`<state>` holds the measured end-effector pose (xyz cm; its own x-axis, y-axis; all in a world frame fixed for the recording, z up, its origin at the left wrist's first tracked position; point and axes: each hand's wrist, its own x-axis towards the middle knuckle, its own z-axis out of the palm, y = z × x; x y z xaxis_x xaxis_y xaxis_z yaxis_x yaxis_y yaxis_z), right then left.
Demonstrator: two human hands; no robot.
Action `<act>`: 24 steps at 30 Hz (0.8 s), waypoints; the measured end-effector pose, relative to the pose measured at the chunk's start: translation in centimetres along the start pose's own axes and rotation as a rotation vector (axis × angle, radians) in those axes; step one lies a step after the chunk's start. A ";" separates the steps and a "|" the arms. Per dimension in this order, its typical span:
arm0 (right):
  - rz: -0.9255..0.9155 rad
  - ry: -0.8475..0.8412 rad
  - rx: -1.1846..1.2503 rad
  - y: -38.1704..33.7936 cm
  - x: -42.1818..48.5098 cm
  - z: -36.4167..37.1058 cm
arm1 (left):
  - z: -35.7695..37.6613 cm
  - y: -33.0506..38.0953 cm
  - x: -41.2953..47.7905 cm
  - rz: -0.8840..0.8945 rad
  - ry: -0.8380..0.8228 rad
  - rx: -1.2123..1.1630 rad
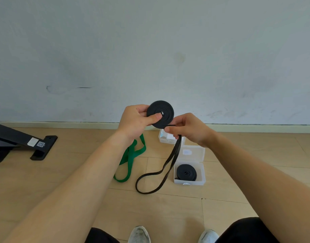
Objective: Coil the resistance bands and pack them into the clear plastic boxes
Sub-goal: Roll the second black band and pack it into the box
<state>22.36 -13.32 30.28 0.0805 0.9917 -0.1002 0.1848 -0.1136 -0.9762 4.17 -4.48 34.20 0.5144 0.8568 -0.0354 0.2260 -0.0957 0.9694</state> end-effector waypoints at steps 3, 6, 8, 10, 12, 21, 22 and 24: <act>-0.009 0.035 0.025 0.2 -0.2 0.0 | -0.2 0.6 0.1 0.023 -0.031 0.061; -0.019 0.039 0.027 0.3 -0.3 0.1 | -0.3 0.8 0.2 0.036 -0.058 0.167; -0.023 0.043 0.065 0.3 -0.4 0.3 | -0.1 1.0 0.2 0.043 -0.053 0.180; -0.036 0.057 0.120 0.2 -0.4 0.5 | 0.1 1.0 0.3 0.045 -0.037 0.148; -0.049 0.076 0.194 0.0 -0.2 0.6 | 0.5 0.7 0.1 0.017 -0.007 0.024; -0.029 0.147 0.444 -0.6 0.3 2.8 | 3.6 -0.7 -0.6 -0.057 0.139 -0.413; -0.048 0.113 0.352 -0.6 0.2 2.4 | 3.0 -0.7 -0.5 -0.049 0.123 -0.361; -0.061 0.048 0.169 -0.6 0.0 1.2 | 1.8 -0.6 -0.3 -0.043 0.074 -0.224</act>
<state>21.06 -13.19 30.62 0.1216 0.9920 -0.0346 0.0241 -0.0378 -0.9990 5.37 -5.53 33.17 0.4447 0.8931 -0.0676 0.0525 0.0494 0.9974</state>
